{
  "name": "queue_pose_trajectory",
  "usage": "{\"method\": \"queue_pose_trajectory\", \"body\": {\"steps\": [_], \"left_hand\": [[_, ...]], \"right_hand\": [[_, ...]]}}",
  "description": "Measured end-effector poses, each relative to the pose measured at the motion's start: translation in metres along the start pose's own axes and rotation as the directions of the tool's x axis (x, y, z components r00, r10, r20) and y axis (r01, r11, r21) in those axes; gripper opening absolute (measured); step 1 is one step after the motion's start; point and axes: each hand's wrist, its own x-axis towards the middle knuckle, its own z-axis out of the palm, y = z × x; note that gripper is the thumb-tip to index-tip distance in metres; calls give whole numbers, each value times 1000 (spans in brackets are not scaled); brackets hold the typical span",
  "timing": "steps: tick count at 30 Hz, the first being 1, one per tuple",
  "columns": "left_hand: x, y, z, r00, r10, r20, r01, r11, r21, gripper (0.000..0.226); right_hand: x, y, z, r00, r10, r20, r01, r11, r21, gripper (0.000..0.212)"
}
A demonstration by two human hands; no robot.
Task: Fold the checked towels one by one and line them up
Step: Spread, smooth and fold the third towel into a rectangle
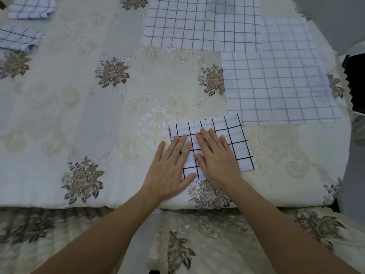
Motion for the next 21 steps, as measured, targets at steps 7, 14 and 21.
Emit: {"method": "queue_pose_trajectory", "body": {"steps": [7, 14, 21], "left_hand": [[-7, -3, 4, 998, 50, 30, -51, 998, 21, 96], [6, 9, -11, 991, -83, -102, 65, 984, -168, 68], [46, 33, 4, 972, -229, -49, 212, 951, -223, 65]], "right_hand": [[-3, 1, 1, 1000, -22, 1, 22, 999, -32, 62], [-5, 0, 3, 1000, -23, 0, 23, 998, -60, 63], [-2, 6, 4, 995, 38, -91, -10, 956, 292, 55]]}}
